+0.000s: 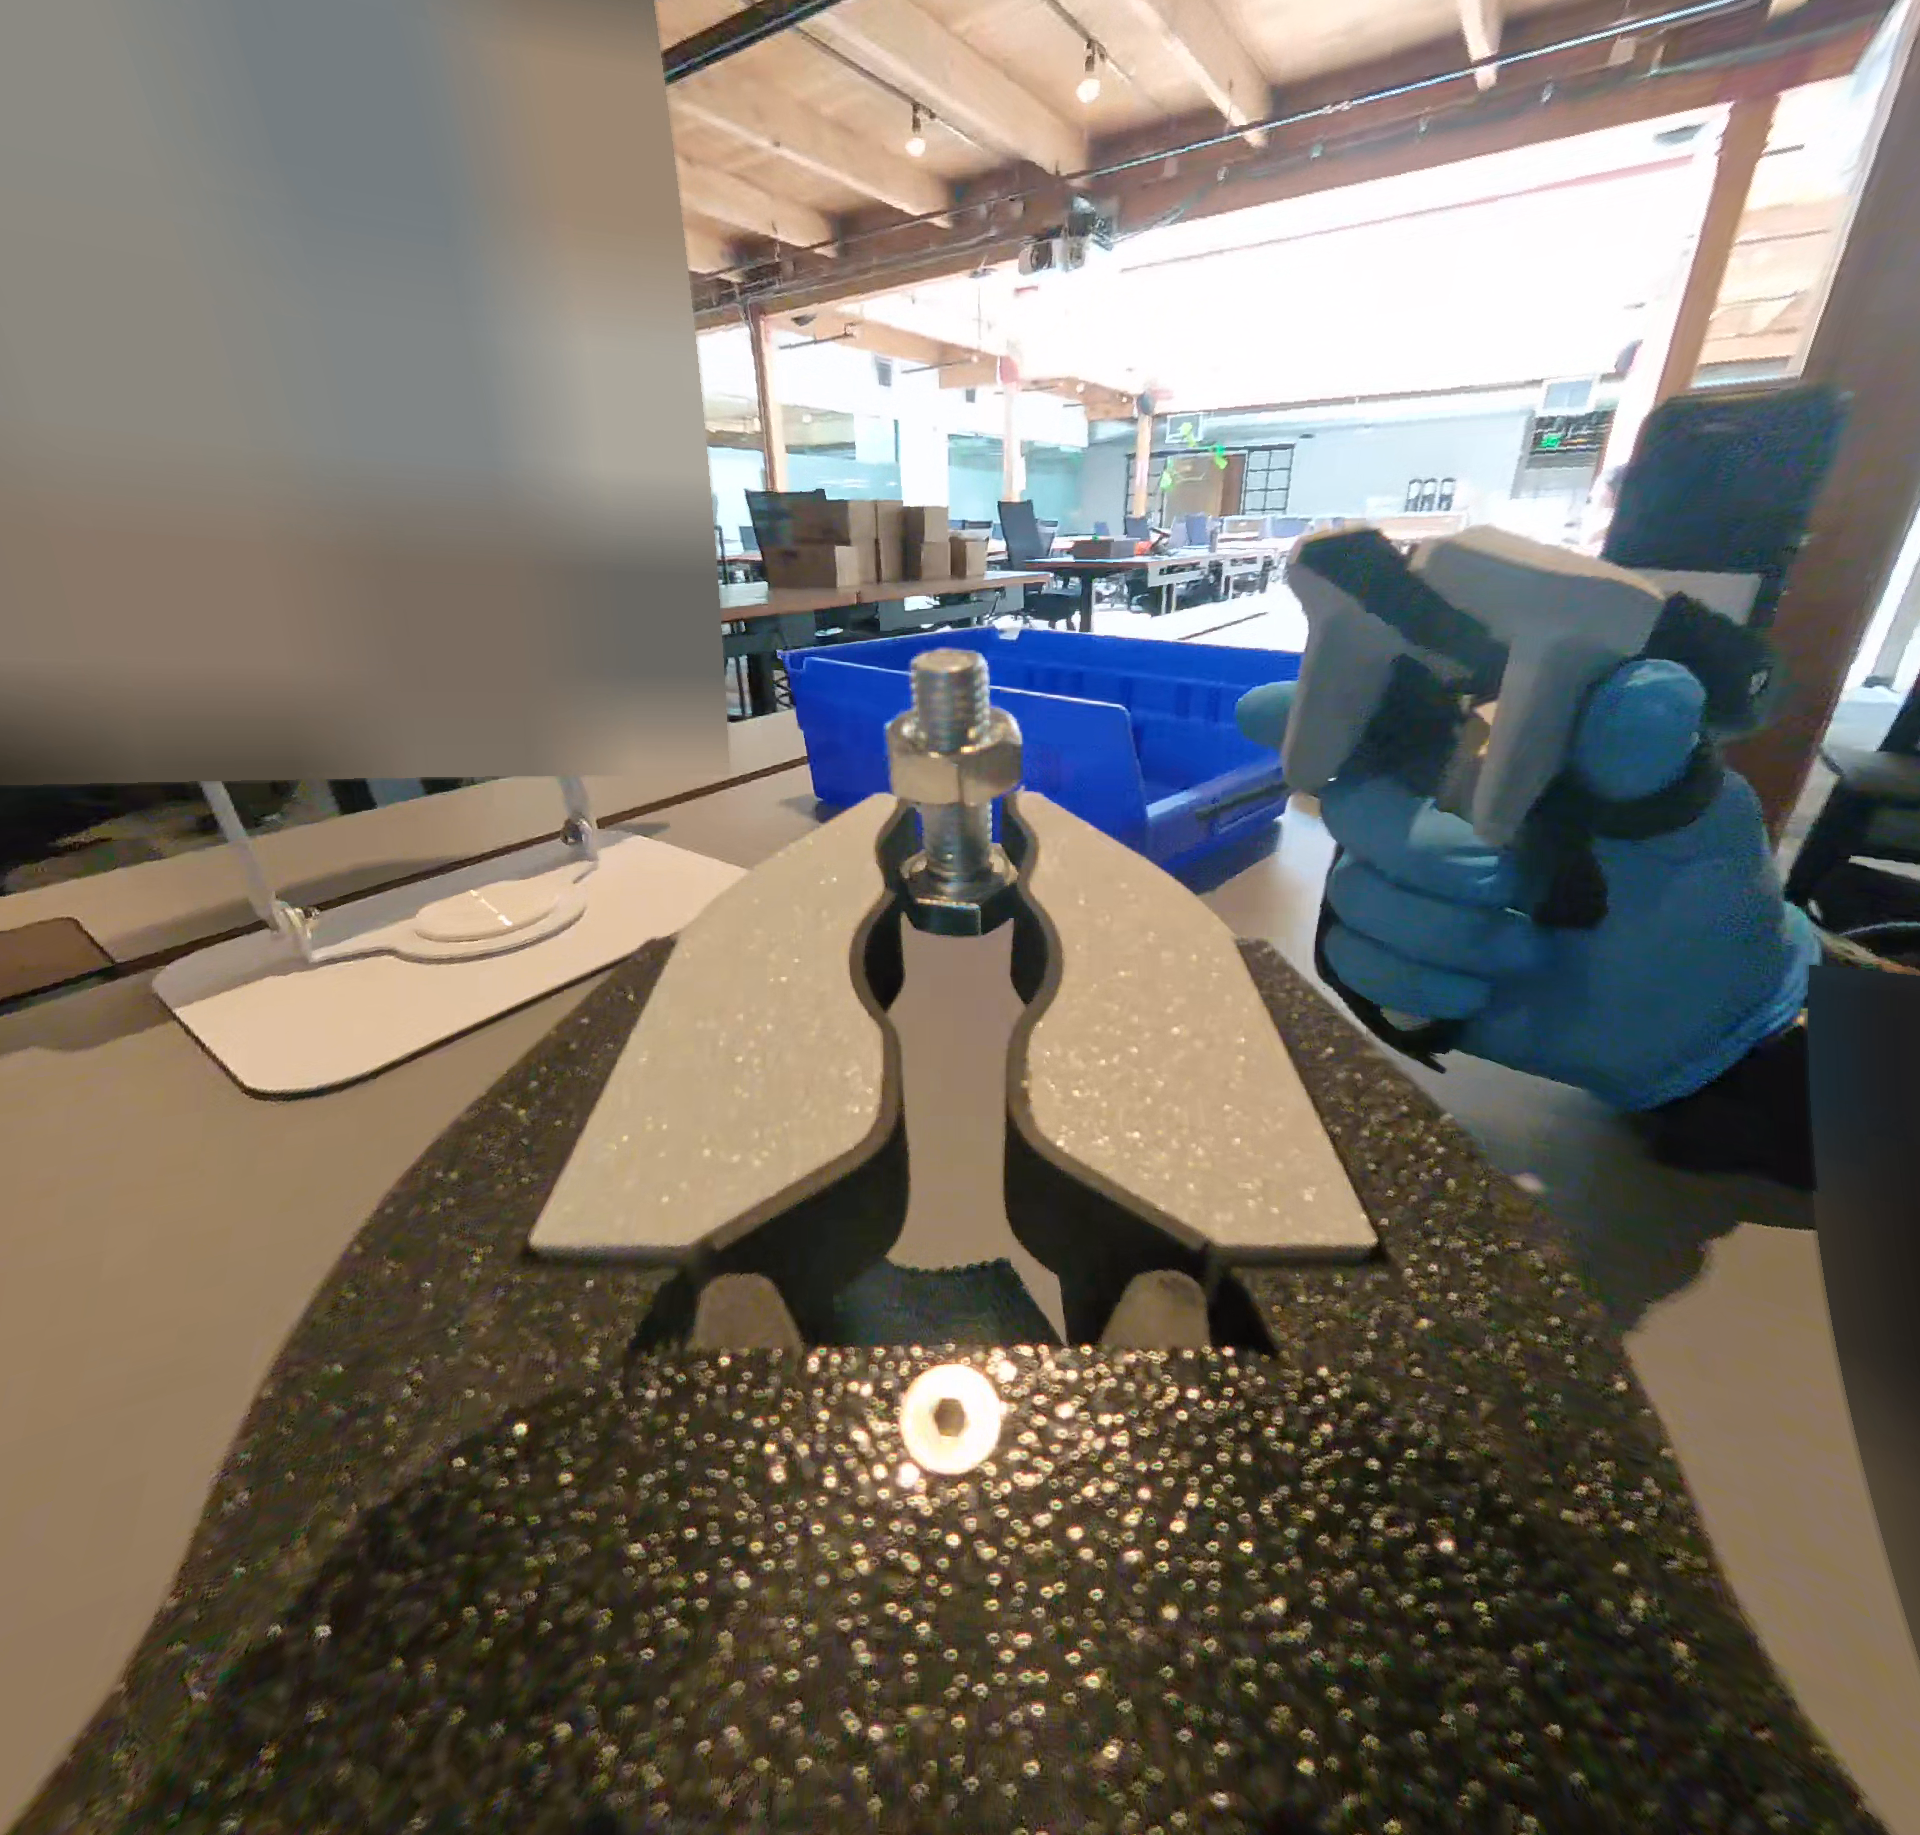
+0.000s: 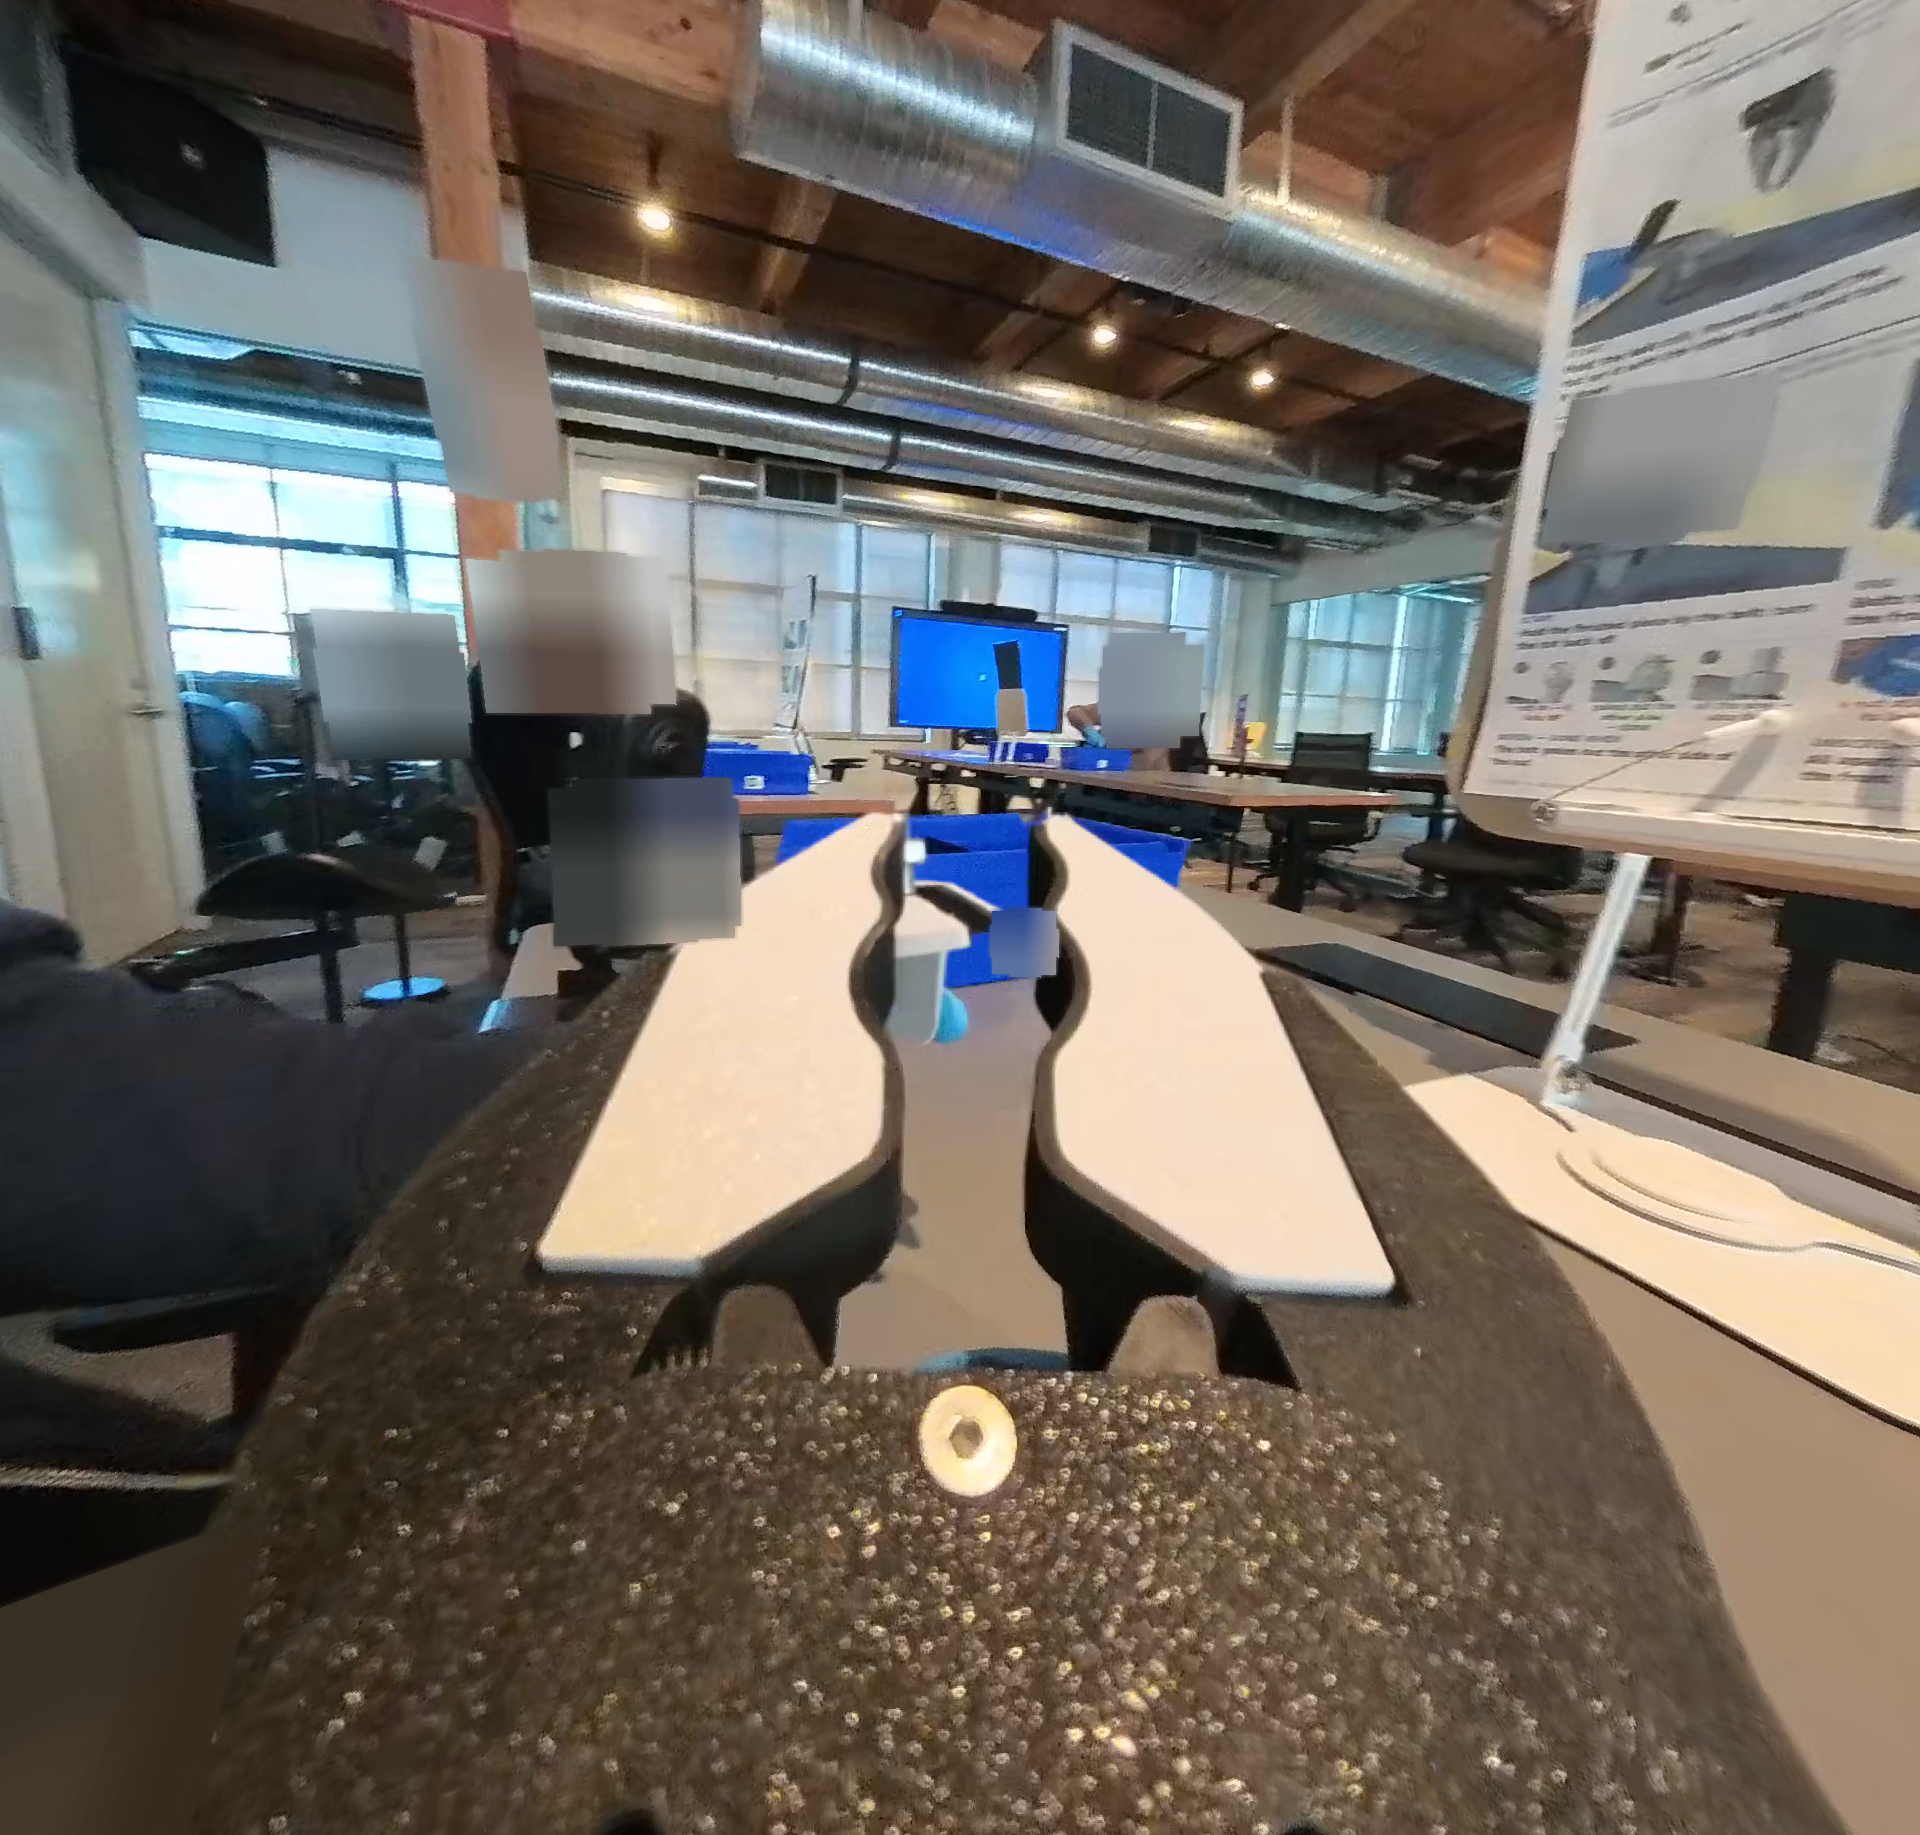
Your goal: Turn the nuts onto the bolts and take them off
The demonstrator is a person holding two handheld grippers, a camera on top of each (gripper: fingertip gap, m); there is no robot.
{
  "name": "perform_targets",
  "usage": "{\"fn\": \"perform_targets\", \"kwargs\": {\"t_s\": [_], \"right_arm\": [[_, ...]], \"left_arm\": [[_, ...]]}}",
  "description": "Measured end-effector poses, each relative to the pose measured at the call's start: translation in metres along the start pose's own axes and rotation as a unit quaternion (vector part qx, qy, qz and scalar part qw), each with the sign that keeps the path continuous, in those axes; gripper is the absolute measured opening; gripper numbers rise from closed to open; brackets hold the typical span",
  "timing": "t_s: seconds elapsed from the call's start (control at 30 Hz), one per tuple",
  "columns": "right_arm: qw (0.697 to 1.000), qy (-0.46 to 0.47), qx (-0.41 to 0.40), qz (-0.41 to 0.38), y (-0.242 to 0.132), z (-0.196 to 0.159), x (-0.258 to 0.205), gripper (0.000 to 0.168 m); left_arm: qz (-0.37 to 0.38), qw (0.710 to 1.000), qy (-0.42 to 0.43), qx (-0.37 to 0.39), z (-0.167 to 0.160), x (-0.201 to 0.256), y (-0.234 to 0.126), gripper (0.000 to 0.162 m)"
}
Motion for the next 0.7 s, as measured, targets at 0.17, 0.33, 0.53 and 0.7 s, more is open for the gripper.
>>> {"fn": "perform_targets", "kwargs": {"t_s": [0.17,0.33,0.53,0.7], "right_arm": [[1.000,-0.007,0.012,-0.024,-0.007,0.005,0.007,0.020],[1.000,-0.001,0.008,-0.030,-0.013,0.003,0.005,0.020],[0.999,0.003,0.033,-0.030,-0.040,0.013,-0.016,0.019],[0.998,-0.010,0.044,-0.037,-0.069,0.042,-0.037,0.019]], "left_arm": [[0.014,1.000,-0.006,-0.021,-0.005,-0.004,0.011,0.015],[0.027,0.999,-0.008,-0.041,-0.008,-0.006,0.017,0.015],[0.054,0.998,-0.001,-0.044,-0.008,-0.005,0.016,0.015],[0.054,0.997,0.013,-0.047,-0.008,-0.001,0.017,0.015]]}}
Point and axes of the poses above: each gripper's, where its closed fingertips meet, y out along the fingers, z out of its top, x = y × z across the jaws, the point moved 6 cm from there along -y, back along the fingers, and after that the axes turned 11 degrees about y, right-handed, at the moved point
